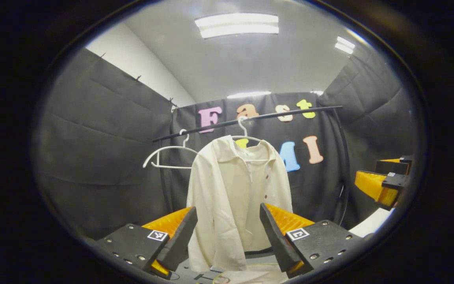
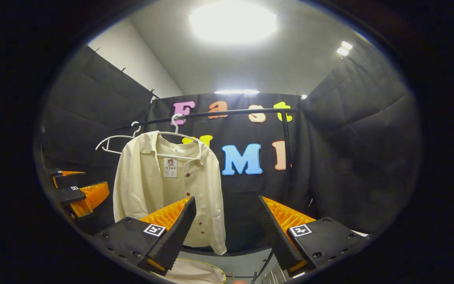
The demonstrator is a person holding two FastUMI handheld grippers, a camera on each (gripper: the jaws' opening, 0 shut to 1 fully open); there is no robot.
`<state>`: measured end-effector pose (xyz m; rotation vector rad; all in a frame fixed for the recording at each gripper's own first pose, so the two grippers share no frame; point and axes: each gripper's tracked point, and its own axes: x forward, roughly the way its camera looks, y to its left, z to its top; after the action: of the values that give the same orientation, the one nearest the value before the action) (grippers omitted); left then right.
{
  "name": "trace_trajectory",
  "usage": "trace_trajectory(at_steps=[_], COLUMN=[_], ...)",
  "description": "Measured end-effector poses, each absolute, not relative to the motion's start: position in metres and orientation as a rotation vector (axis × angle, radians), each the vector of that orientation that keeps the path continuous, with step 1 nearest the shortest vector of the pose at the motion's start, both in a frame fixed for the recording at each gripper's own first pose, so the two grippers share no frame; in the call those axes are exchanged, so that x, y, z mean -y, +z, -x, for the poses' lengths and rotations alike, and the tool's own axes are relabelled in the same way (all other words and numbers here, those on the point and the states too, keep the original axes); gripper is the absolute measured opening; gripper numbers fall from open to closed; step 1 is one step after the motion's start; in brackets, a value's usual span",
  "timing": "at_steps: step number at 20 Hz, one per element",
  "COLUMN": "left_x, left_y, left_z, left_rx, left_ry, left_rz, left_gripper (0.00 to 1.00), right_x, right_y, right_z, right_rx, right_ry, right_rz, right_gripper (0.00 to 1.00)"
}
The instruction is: Grasp the clothes on the hanger with both hands and then place them into the laundry hamper below.
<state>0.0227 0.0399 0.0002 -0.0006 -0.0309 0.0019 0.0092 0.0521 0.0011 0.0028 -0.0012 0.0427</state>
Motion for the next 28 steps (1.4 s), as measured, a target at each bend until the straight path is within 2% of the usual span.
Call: trace_trajectory(at_steps=[8, 28], left_x=[-0.029, 0.000], left_y=[0.015, 0.006], left_z=[-0.057, -0.212], left_rx=[0.065, 0.054], left_ry=[0.014, 0.139], left_rz=[-0.001, -0.058], left_gripper=[0.94, 0.94], right_x=[-0.069, -0.134], right_y=[0.017, -0.004], right_z=[-0.049, -0.223], right_rx=[0.041, 0.017], right_ry=[0.097, 0.341], right_rz=[-0.029, -0.124], right_gripper=[0.97, 0.98])
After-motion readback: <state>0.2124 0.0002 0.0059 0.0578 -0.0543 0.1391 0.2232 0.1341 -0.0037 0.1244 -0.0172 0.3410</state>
